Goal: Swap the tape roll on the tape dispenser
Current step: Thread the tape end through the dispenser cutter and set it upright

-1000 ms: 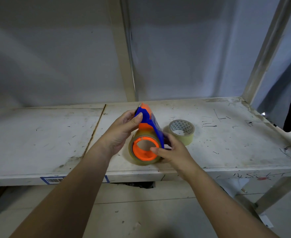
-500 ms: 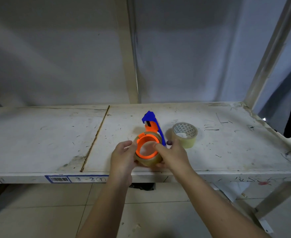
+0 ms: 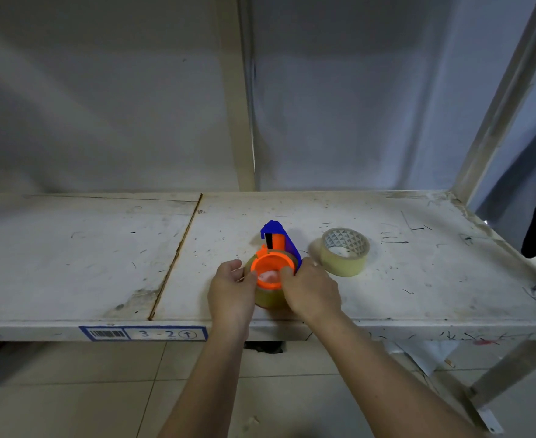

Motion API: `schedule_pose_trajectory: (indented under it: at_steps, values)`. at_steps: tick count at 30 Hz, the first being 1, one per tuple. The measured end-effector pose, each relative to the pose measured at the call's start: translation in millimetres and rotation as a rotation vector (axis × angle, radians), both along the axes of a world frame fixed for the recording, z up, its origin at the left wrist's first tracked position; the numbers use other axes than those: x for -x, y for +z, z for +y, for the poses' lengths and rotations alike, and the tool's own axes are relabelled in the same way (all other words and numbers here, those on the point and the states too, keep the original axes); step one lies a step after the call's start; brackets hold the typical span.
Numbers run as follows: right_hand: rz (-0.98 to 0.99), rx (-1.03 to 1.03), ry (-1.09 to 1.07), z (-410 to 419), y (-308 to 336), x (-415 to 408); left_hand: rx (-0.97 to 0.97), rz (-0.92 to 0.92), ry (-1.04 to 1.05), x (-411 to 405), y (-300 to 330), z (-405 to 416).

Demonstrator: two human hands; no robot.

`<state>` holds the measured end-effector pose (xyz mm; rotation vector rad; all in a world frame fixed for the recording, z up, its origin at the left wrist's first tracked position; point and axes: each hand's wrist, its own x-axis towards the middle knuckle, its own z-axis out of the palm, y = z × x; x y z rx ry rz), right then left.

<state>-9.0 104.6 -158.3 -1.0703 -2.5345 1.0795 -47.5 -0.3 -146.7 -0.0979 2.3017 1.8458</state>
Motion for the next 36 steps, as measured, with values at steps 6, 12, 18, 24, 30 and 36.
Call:
schedule_pose_trajectory:
  at_steps: [6, 12, 18, 24, 30, 36]
  values:
    - [-0.071, -0.082, 0.052, 2.6, -4.0, -6.9, 0.038, 0.036, 0.003, -3.0, -0.3, 2.1]
    - [0.076, -0.074, -0.032, 10.7, 8.5, -21.1, 0.037, 0.075, -0.013, -3.2, 3.4, -1.4]
    - [0.059, -0.321, -0.13, 38.4, 19.8, -29.9, 0.048, 0.137, -0.043, -6.7, 6.6, -1.4]
    - [-0.122, -0.33, -0.059, 54.5, 14.2, -26.1, 0.043, 0.164, -0.072, -6.5, 5.6, -0.1]
    - [-0.068, -0.334, -0.045, 49.1, 8.4, -23.3, 0.046, 0.186, -0.081, -3.9, 2.6, 0.9]
    - [-0.008, -0.348, -0.024, 41.5, 9.6, -26.3, 0.067, 0.215, -0.087, -6.5, 5.1, 1.7]
